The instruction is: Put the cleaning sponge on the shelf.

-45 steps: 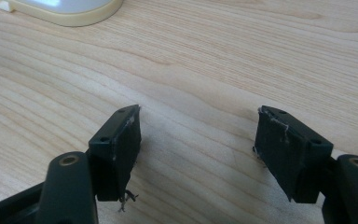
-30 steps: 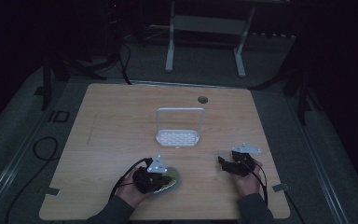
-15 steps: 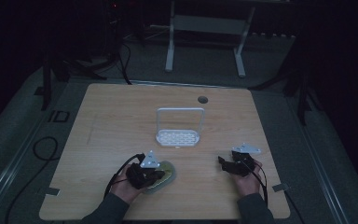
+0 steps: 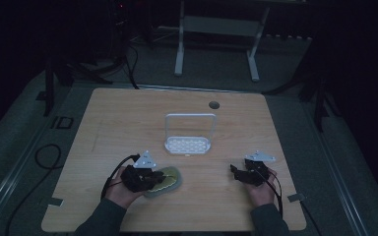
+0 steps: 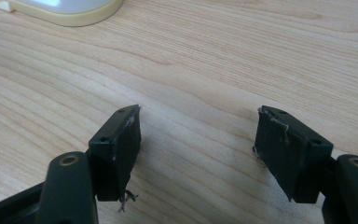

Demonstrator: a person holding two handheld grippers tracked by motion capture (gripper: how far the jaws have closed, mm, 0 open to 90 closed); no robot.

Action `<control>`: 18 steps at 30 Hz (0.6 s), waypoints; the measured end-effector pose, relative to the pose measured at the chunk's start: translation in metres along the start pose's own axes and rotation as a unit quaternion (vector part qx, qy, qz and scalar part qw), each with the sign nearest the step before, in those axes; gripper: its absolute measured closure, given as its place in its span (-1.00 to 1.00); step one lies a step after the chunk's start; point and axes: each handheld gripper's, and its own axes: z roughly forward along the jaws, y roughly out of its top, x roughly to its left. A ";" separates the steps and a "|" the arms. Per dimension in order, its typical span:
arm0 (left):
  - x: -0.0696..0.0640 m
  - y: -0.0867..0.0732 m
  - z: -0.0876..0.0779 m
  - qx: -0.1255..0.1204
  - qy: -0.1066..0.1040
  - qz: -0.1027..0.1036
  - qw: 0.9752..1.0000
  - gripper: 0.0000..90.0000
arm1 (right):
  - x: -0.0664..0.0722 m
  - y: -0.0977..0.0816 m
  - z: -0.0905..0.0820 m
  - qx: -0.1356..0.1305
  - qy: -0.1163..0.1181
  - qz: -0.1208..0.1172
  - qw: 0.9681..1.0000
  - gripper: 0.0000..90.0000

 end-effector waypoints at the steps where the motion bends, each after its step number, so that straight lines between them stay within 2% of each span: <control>1: 0.001 0.002 -0.002 0.001 0.000 0.004 1.000 0.69 | 0.000 0.000 0.000 0.000 0.000 0.000 1.000 -0.32; 9: 0.007 0.013 -0.009 0.019 -0.004 0.016 1.000 0.36 | 0.000 0.000 0.000 0.000 0.000 0.000 1.000 -0.32; 14: 0.010 0.021 -0.010 0.043 0.008 0.027 0.999 0.28 | 0.000 0.000 0.000 0.000 0.000 0.001 1.000 -0.32; 18: 0.014 0.027 -0.013 0.051 0.013 0.034 0.998 0.24 | 0.000 0.000 0.000 0.000 0.000 0.001 1.000 -0.32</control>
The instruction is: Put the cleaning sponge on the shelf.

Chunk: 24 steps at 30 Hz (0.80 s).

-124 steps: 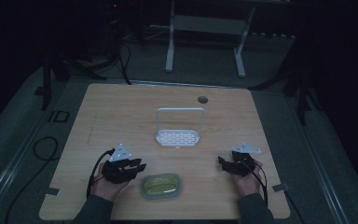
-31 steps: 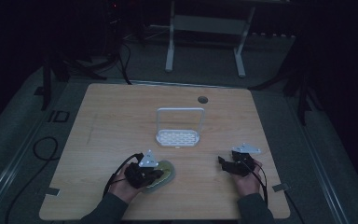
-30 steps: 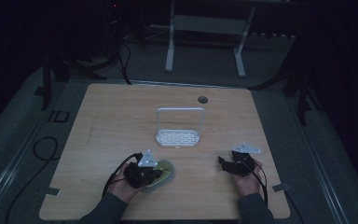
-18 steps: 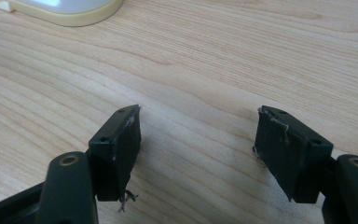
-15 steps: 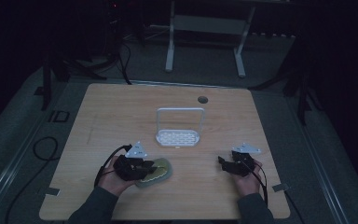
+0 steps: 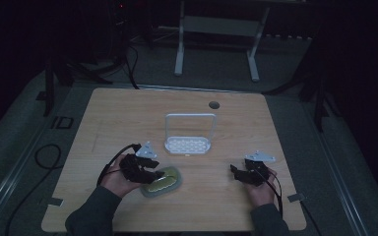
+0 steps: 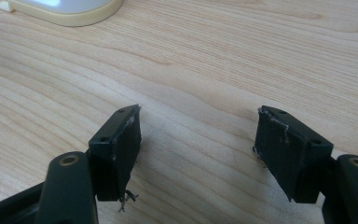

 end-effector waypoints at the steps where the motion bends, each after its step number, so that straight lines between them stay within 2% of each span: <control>1: 0.001 0.001 -0.001 0.002 0.001 -0.001 1.000 0.23 | 0.000 0.000 0.000 0.000 0.000 0.000 1.000 -0.32; 14: 0.007 0.016 -0.006 0.037 0.007 0.012 0.999 0.19 | 0.000 0.000 0.000 0.000 0.000 0.000 1.000 -0.32; 24: 0.011 0.028 -0.007 0.058 0.010 0.013 0.998 0.19 | 0.000 0.000 0.000 0.000 0.000 0.000 1.000 -0.32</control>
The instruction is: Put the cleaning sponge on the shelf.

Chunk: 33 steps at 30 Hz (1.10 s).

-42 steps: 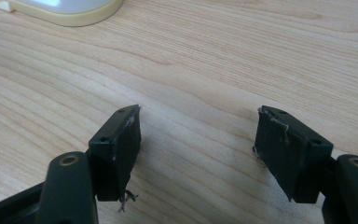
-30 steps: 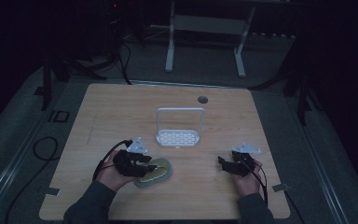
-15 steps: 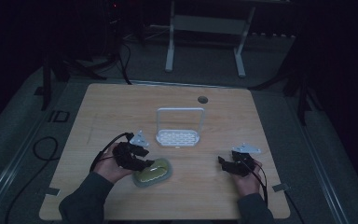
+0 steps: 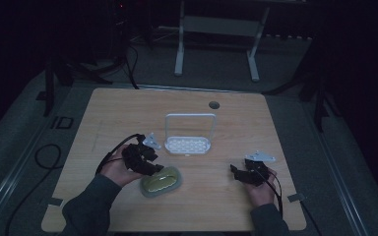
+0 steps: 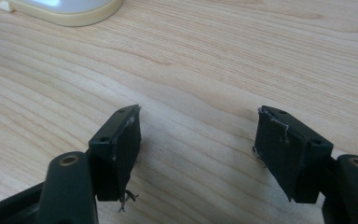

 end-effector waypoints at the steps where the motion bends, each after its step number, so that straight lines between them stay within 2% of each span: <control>1: 0.001 0.001 0.000 0.004 -0.002 0.001 1.000 0.19 | 0.000 0.000 0.000 0.000 0.000 0.000 1.000 -0.32; 5: 0.002 0.004 0.001 0.011 -0.004 0.001 1.000 0.19 | 0.000 0.000 0.000 0.000 0.000 0.000 1.000 -0.32; 11: 0.002 0.011 0.002 0.028 -0.005 0.014 0.999 0.19 | 0.000 0.000 0.000 0.000 0.000 0.000 1.000 -0.32; 20: 0.001 0.018 0.005 0.046 -0.011 0.024 0.999 0.23 | 0.000 0.000 0.000 0.000 0.000 0.000 1.000 -0.32; 33: -0.002 0.026 0.015 0.090 -0.015 0.036 0.995 0.22 | 0.000 0.000 0.000 0.000 0.000 0.000 1.000 -0.32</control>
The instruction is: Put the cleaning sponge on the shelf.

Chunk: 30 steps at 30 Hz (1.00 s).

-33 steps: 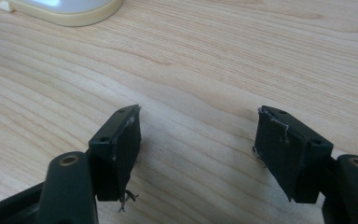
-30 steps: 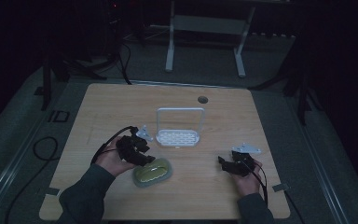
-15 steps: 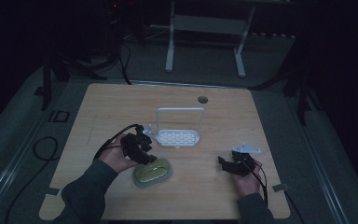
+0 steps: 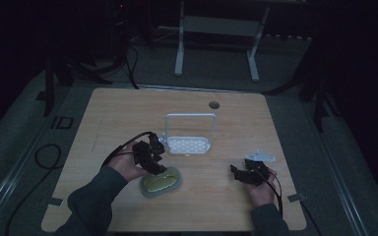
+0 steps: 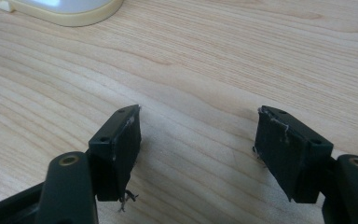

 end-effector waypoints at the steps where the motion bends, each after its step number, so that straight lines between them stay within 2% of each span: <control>1: 0.000 0.001 0.001 0.003 0.000 0.000 1.000 0.21 | 0.000 0.000 0.000 0.000 0.000 0.000 1.000 -0.32; 19: -0.002 0.008 0.019 0.055 -0.009 0.010 0.998 0.20 | 0.000 0.000 0.000 0.000 0.001 -0.001 1.000 -0.32; 30: -0.003 0.013 0.028 0.087 -0.022 0.015 0.996 0.28 | 0.000 0.000 0.000 0.000 0.001 -0.002 1.000 -0.32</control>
